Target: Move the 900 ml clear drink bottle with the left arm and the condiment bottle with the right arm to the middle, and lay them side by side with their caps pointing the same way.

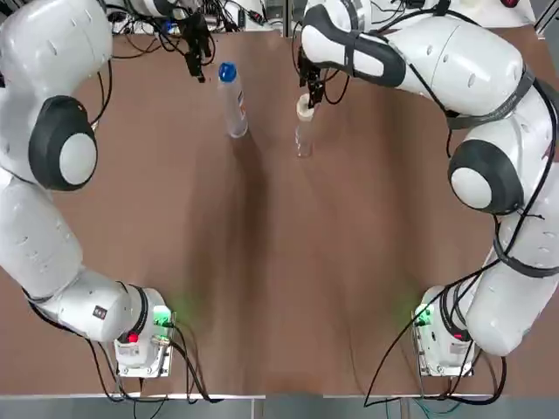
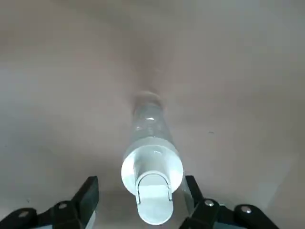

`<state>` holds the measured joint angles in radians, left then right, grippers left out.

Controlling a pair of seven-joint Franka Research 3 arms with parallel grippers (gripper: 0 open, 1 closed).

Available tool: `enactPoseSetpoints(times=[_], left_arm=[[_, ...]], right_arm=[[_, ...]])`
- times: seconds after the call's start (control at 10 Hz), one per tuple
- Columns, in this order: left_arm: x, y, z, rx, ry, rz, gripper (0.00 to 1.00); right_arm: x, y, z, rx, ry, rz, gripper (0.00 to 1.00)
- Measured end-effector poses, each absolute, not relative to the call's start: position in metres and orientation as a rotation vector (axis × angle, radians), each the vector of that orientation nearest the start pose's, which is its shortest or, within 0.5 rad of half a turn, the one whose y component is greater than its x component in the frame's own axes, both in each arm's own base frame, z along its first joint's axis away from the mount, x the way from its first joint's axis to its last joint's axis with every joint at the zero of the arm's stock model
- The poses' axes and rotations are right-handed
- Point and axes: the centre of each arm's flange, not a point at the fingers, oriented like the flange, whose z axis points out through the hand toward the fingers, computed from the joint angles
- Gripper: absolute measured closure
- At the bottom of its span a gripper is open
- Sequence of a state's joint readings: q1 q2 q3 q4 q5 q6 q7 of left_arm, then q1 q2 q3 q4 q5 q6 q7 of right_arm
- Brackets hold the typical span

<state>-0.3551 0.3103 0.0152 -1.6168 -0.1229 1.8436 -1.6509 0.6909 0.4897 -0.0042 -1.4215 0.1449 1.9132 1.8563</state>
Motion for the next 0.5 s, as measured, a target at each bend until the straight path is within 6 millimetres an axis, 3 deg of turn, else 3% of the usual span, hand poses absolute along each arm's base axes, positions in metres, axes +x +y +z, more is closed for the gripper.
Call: enactPoseSetpoints(times=[0.2,0.5], left_arm=[[0.600,-0.195,0.467,-2.594,-1.710,0.222,0.00],[0.597,-0.172,0.479,-2.813,-1.318,0.249,0.00]], right_arm=[[0.534,0.451,0.416,-2.560,1.736,0.196,0.18],[0.533,0.445,0.422,-2.785,1.393,0.209,0.18]])
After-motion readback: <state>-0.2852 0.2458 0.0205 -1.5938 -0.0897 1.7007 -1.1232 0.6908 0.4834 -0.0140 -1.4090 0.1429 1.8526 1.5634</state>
